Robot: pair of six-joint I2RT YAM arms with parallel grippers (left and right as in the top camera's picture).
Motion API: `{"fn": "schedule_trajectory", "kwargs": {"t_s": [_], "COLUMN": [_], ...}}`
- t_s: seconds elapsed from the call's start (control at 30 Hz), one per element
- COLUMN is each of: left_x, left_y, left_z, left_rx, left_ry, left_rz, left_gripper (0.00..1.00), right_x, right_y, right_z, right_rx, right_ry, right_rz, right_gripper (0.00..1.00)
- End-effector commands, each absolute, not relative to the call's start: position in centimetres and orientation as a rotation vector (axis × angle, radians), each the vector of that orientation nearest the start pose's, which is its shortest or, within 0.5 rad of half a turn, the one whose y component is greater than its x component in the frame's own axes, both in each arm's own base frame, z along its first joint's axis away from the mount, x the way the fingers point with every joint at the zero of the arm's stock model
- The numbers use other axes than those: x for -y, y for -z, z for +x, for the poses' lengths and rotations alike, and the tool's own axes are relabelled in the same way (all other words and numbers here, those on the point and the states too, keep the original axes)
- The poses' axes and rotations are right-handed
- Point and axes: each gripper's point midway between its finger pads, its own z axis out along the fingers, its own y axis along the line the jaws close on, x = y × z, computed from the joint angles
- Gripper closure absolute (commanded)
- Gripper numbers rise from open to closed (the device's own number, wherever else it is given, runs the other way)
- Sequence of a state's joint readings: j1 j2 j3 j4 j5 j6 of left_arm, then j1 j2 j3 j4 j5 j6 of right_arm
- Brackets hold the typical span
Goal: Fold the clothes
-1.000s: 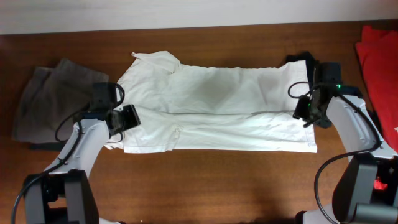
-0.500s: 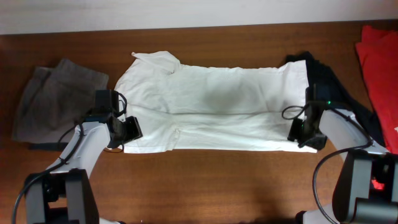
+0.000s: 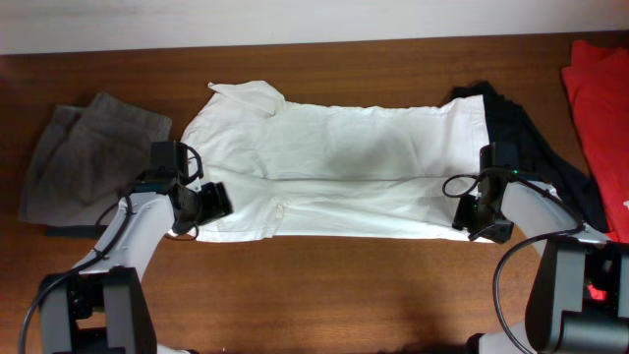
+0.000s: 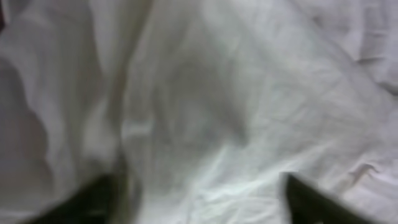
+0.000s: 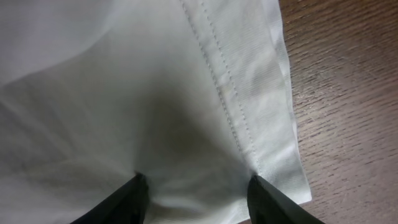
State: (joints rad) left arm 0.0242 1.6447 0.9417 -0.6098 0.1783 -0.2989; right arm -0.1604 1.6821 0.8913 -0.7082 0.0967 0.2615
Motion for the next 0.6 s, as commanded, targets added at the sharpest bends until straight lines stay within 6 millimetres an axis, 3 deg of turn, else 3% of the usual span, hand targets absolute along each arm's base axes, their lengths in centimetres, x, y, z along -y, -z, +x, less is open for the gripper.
{"fn": "schedule_trajectory", "kwargs": {"t_s": [0.0, 0.1, 0.2, 0.47, 0.57], "left_x": [2.9, 3.1, 4.2, 10.3, 12.0], "left_y": [-5.4, -8.0, -9.5, -9.0, -8.1], "left_z": [34.7, 35.9, 36.2, 34.8, 34.2], "left_rx": [-2.792, -2.713, -2.672, -2.701, -2.720], "left_ry": [0.358, 0.364, 0.364, 0.389, 0.366], "left_rz": [-0.334, -0.277, -0.178, 0.155, 0.253], "left_gripper": [0.01, 0.01, 0.01, 0.01, 0.06], "right_x": [6.2, 6.2, 6.2, 5.8, 5.8], "right_y": [0.8, 0.8, 0.8, 0.8, 0.8], "right_z": [26.9, 26.9, 26.9, 27.1, 27.1], "right_rx": [-3.006, -3.007, -3.007, -3.006, -3.007], "right_ry": [0.155, 0.152, 0.150, 0.111, 0.111], "right_rz": [0.662, 0.661, 0.662, 0.660, 0.660], "right_gripper": [0.44, 0.44, 0.44, 0.44, 0.43]}}
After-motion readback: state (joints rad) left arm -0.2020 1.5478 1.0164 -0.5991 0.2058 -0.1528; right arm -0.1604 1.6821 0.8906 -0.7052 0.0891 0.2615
